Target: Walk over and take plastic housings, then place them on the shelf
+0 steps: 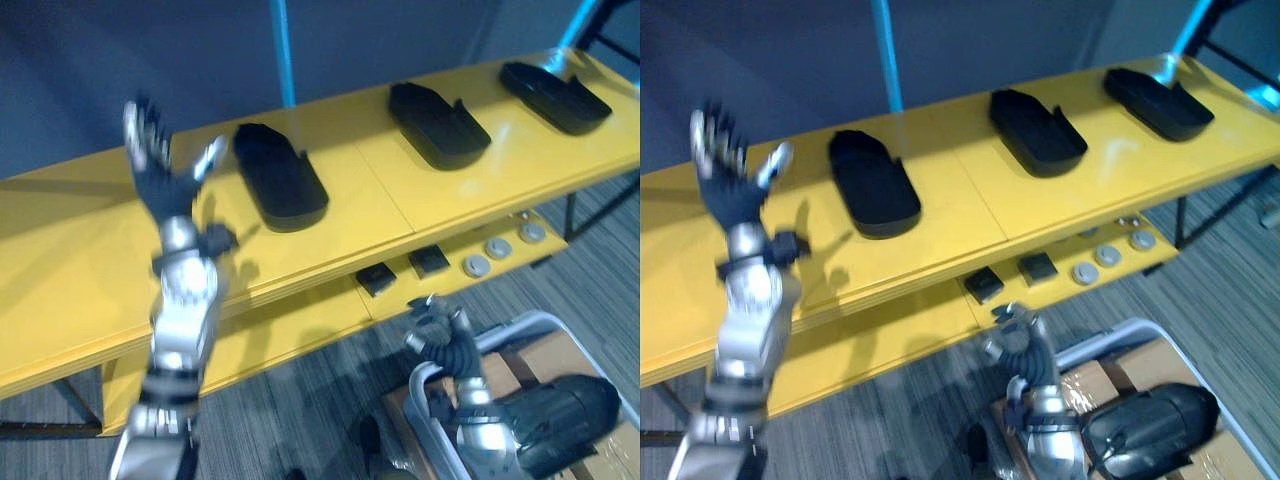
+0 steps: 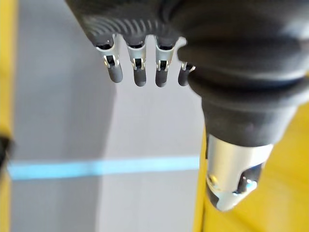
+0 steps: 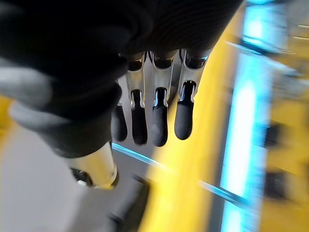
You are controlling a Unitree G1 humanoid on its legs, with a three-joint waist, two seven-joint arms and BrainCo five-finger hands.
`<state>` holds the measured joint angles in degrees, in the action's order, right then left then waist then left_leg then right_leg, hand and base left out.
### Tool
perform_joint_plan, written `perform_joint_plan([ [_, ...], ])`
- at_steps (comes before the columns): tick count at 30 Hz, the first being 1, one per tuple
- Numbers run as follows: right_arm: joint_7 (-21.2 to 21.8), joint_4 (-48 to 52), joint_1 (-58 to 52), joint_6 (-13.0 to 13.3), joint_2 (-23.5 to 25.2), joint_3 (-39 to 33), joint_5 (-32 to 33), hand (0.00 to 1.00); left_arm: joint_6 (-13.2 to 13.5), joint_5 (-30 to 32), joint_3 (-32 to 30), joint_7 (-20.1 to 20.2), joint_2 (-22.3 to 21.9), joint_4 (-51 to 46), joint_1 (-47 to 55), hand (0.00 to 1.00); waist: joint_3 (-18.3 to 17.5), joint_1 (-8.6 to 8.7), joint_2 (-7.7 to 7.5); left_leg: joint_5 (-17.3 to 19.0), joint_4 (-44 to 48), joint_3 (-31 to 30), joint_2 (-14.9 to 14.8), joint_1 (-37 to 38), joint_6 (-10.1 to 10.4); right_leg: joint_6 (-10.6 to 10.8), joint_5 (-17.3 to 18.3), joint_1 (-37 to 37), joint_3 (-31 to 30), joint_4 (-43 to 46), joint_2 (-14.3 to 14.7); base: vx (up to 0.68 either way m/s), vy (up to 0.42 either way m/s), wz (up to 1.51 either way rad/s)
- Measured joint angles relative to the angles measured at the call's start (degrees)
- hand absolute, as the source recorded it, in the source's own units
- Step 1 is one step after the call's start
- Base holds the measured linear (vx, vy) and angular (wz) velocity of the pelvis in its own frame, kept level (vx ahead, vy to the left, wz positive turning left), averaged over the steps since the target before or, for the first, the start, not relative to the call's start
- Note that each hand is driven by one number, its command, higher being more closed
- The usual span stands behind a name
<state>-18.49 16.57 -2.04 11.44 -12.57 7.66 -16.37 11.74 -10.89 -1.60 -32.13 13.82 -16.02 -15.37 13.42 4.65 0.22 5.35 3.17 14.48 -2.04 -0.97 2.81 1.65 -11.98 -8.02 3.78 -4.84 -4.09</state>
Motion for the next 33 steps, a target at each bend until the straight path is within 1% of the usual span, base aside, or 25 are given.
perform_joint_plan([
  [1, -0.3, -0.6, 1.9, 0.1, -0.5, 0.1, 0.0, 1.0, 0.7, -0.1, 0.4, 0.1, -1.5, -2.0, 3.6, 0.0, -0.3, -0.59, 0.08, -0.1, -0.1, -0.6, 0.1, -0.1, 0.0, 0.1, 0.1, 0.2, 0.5, 0.0, -0.2, -0.07, 0.003, 0.44],
  [2, -0.7, -3.2, 5.9, 0.4, -1.3, 0.4, 0.1, 1.0, 1.7, -0.3, 1.0, 0.5, -3.8, -5.4, 9.6, 0.0, -0.5, -1.59, 0.06, -0.4, -0.3, -1.5, 0.4, -0.4, -0.2, 0.3, 0.3, 0.5, 1.6, 0.0, -0.6, -0.09, 0.004, 0.51],
  [3, -0.7, -6.0, 9.1, 0.6, -1.5, 0.5, 0.3, 1.0, 2.4, -0.4, 2.2, 1.7, -5.6, -7.9, 14.4, 0.0, -1.1, -2.73, 0.14, -0.6, -0.7, -2.6, 0.8, -0.8, -0.6, 0.7, 0.7, 0.5, 2.3, 0.0, -1.1, -0.1, 0.008, 0.54],
  [5, -0.6, -10.2, 13.3, 0.6, -1.6, 1.1, 0.7, 1.0, 3.3, -0.2, 4.0, 3.7, -7.3, -10.4, 20.6, 0.0, -1.8, -3.36, 0.57, -1.5, -1.5, -4.3, 1.1, -1.4, -0.3, 0.9, 0.9, 0.5, 4.8, 0.0, -1.8, -0.07, 0.002, 0.57],
  [6, -0.5, -11.5, 14.4, 0.7, -1.7, 1.4, 1.5, 1.0, 3.4, -0.2, 4.4, 4.4, -7.6, -10.6, 22.1, 0.0, -1.9, -3.71, 0.71, -1.7, -1.6, -4.8, 1.3, -1.7, -0.4, 0.9, 0.9, 0.5, 5.1, 0.0, -1.9, -0.05, 0.001, 0.52],
  [8, 0.1, -18.4, 19.1, 0.7, -2.3, 2.1, 3.1, 1.0, 3.4, -0.3, 5.5, 6.7, -9.1, -10.6, 27.7, 0.0, -2.0, -5.3, 0.91, -2.8, -2.1, -6.3, 1.6, -2.3, -0.4, 0.9, 0.9, 0.4, 6.7, 0.0, -2.4, -0.03, 0.006, 0.36],
  [12, 0.1, -29.9, 27.0, 0.3, -4.2, 1.5, 6.0, 1.0, 3.5, -2.2, 7.2, 10.3, -9.7, -8.4, 33.8, 0.0, -1.7, -6.36, 1.29, -3.9, -1.7, -9.2, 2.2, -4.8, -0.7, 0.9, 0.9, -0.4, 9.6, 0.0, -3.3, 0.0, 0.023, 0.43],
  [14, 0.0, -36.8, 33.3, -0.3, -5.9, 1.3, 7.4, 1.0, 3.5, -2.5, 8.2, 12.7, -9.8, -5.7, 36.1, 0.0, -1.3, -7.41, 1.81, -4.0, -0.8, -10.3, 2.5, -6.3, -0.8, 0.9, 0.8, -1.0, 10.7, 0.0, -3.7, 0.03, 0.044, 0.31],
  [16, -0.3, -40.7, 38.5, -0.3, -7.8, 1.2, 8.2, 1.0, 3.5, -3.7, 9.4, 14.1, -9.8, -4.7, 36.7, 0.0, 0.0, -8.15, 2.59, -4.0, 0.1, -11.2, 2.7, -7.5, -0.8, 1.0, 0.7, -1.6, 11.3, 0.0, -3.9, 0.01, 0.04, 0.23],
  [17, -0.4, -43.1, 42.0, -0.3, -9.5, 1.3, 9.0, 1.0, 3.5, -3.7, 10.3, 15.0, -9.7, -4.1, 36.8, 0.0, 0.7, -9.06, 3.14, -4.0, 0.8, -11.2, 2.9, -8.7, -0.8, 1.0, 0.4, -2.4, 11.3, 0.0, -4.1, -0.01, 0.049, 0.12],
  [18, -0.6, -45.5, 45.5, -0.3, -10.8, 1.2, 9.4, 1.0, 3.5, -3.9, 11.4, 15.9, -9.7, -4.0, 37.1, 0.0, 1.7, -9.29, 3.73, -4.0, 1.2, -11.5, 3.0, -9.5, -0.8, 1.0, 0.3, -3.0, 11.4, 0.0, -4.2, -0.02, 0.051, 0.08],
  [20, -0.7, -47.0, 47.9, -0.3, -12.1, 1.3, 10.0, 1.0, 3.5, -4.5, 12.5, 16.7, -9.7, -4.0, 37.4, 0.0, 2.4, -9.68, 4.12, -4.0, 1.4, -11.4, 3.1, -10.1, -0.8, 0.9, 0.0, -3.6, 11.3, 0.0, -4.2, -0.01, 0.049, 0.03],
  [21, -0.9, -48.1, 49.8, -0.4, -13.8, 1.3, 11.2, 1.0, 3.5, -4.8, 13.5, 17.6, -9.7, -3.3, 37.5, 0.0, 3.3, -9.86, 4.41, -4.0, 1.9, -11.6, 3.1, -10.9, -0.9, 0.8, -0.1, -4.0, 11.3, 0.1, -4.2, -0.01, 0.063, 0.01],
  [25, -1.3, -50.5, 52.9, -0.5, -16.3, 1.3, 11.6, 1.0, 3.5, -5.9, 14.6, 18.8, -9.5, -2.5, 37.5, 0.0, 4.8, -9.76, 4.81, -3.7, 2.9, -11.7, 3.0, -12.2, -1.1, 0.6, -0.3, -4.8, 11.2, 0.1, -4.2, -0.01, 0.053, 0.01],
  [27, -1.8, -54.1, 55.9, -0.7, -17.4, 1.3, 12.0, 1.0, 3.5, -5.9, 14.6, 18.8, -9.4, -2.3, 37.2, 0.0, 5.8, -9.7, 5.27, -3.7, 3.3, -11.8, 3.0, -12.8, -1.1, 0.5, -0.5, -5.2, 11.2, 0.1, -4.2, -0.02, 0.062, 0.01],
  [31, -1.9, -54.5, 57.7, -1.0, -18.9, 1.3, 12.8, 1.0, 3.5, -6.1, 15.4, 18.8, -9.4, -1.2, 36.8, 0.0, 6.7, -9.72, 6.47, -3.4, 4.3, -12.1, 3.0, -13.5, -1.2, 0.5, -0.5, -5.3, 11.3, 0.1, -4.0, -0.02, 0.051, 0.03],
  [33, -2.1, -54.0, 58.1, -1.1, -18.9, 1.2, 12.8, 1.0, 3.5, -6.6, 15.9, 18.8, -9.4, -1.2, 36.6, 0.0, 6.9, -9.7, 6.7, -3.4, 4.7, -12.1, 2.9, -14.0, -1.2, 0.4, -0.6, -5.6, 11.3, 0.1, -4.0, -0.01, 0.05, 0.0],
])
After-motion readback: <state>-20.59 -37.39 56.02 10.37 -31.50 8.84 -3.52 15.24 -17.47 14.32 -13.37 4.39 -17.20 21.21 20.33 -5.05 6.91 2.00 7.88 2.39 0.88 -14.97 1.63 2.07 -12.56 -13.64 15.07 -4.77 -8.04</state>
